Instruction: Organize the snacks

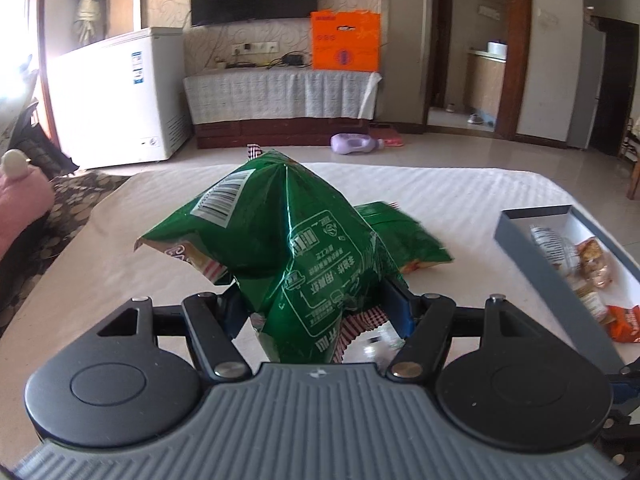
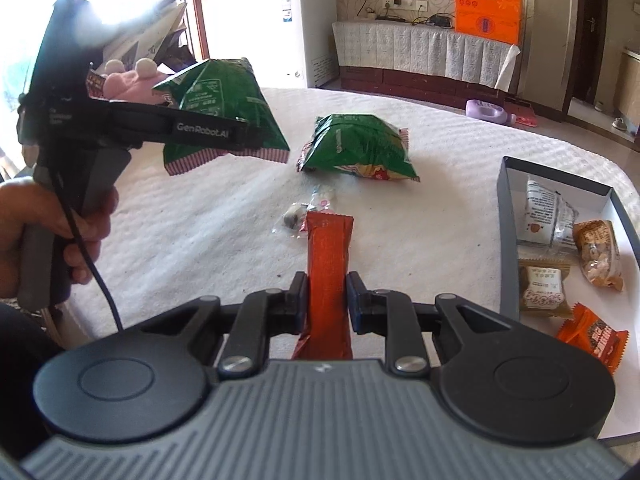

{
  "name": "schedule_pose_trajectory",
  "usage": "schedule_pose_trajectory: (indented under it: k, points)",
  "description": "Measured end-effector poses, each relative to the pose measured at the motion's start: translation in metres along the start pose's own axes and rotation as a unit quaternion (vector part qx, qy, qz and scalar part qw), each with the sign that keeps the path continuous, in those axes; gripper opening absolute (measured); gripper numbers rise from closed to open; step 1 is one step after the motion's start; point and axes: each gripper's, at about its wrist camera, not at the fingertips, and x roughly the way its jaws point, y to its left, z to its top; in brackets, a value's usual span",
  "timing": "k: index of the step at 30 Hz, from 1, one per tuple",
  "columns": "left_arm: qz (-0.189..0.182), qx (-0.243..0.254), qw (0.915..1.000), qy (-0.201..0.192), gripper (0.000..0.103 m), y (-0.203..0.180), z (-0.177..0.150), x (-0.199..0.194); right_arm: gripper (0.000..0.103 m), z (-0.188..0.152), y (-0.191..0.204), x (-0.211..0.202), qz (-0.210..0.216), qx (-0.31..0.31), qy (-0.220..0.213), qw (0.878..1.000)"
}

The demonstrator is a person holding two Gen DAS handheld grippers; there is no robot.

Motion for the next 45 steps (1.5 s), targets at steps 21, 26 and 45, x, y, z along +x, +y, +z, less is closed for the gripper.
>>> schedule_pose_trajectory:
  k: [21, 26, 45]
  points:
    - [-0.127, 0.032, 0.9911, -0.023, 0.072, -0.139, 0.010, 0.014, 0.023, -0.029, -0.094, -0.055, -0.080, 0.097, -0.033, 0.992]
    - [-0.145, 0.046, 0.9881, -0.021, 0.072, -0.171, 0.007, 0.021, 0.023, -0.038, -0.109, -0.062, -0.094, 0.115, -0.032, 0.988]
    - [-0.206, 0.071, 0.9757, -0.022, 0.072, -0.246, 0.008, 0.054, 0.023, -0.053, -0.138, -0.070, -0.111, 0.144, -0.027, 0.983]
